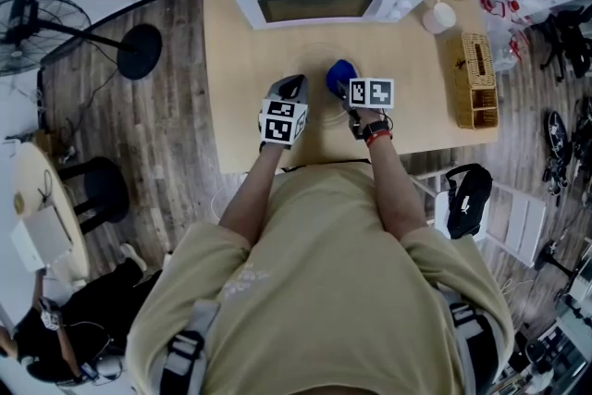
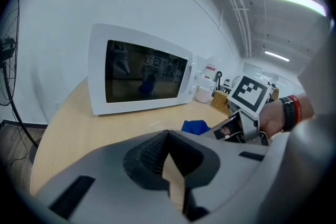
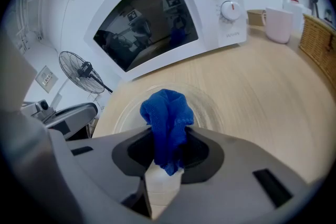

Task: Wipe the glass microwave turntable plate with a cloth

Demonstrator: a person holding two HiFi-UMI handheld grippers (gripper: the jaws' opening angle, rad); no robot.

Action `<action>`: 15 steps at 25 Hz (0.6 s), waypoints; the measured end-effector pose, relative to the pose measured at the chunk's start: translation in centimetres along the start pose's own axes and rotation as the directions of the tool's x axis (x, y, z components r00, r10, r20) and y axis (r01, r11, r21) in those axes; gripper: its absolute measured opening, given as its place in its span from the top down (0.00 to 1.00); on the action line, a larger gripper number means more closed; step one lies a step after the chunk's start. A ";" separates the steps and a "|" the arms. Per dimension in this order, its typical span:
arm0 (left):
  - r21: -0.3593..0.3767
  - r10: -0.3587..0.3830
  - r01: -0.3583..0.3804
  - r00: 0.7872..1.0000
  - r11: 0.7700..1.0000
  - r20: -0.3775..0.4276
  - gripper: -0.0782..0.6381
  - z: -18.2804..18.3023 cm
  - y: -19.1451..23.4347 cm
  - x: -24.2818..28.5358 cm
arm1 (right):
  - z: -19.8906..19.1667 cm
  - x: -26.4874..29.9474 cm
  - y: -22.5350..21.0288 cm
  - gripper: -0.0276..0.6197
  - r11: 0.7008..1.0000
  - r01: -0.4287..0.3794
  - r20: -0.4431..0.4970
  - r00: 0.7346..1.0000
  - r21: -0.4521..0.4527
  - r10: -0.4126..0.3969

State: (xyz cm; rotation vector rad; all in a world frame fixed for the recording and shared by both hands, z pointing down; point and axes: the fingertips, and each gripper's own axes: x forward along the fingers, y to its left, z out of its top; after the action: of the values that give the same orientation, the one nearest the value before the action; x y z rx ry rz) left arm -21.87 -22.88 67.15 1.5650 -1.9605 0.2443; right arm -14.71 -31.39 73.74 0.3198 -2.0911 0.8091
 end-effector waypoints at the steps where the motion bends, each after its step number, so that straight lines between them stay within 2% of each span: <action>1: 0.002 -0.007 0.007 1.000 1.000 -0.003 0.87 -0.1 -0.2 0.1 | 0.0 -0.2 -0.4 0.77 1.000 0.008 0.008 1.000 0.008 -0.008; 8: 0.012 -0.038 0.038 0.999 0.999 -0.018 0.87 -0.1 -1.5 0.6 | 0.1 -1.6 -2.9 0.77 0.996 0.065 0.035 0.997 0.060 -0.067; 15: -0.003 -0.021 0.021 0.999 1.000 -0.025 0.87 -0.4 -0.5 -0.7 | 0.3 -2.7 -4.5 0.76 0.980 0.190 0.056 0.979 0.060 -0.194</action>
State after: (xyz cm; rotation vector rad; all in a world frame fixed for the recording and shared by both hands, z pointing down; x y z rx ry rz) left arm -21.23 -22.24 66.94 1.5721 -1.9235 0.2513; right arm -11.09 -35.22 73.44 0.5736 -2.0603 0.7488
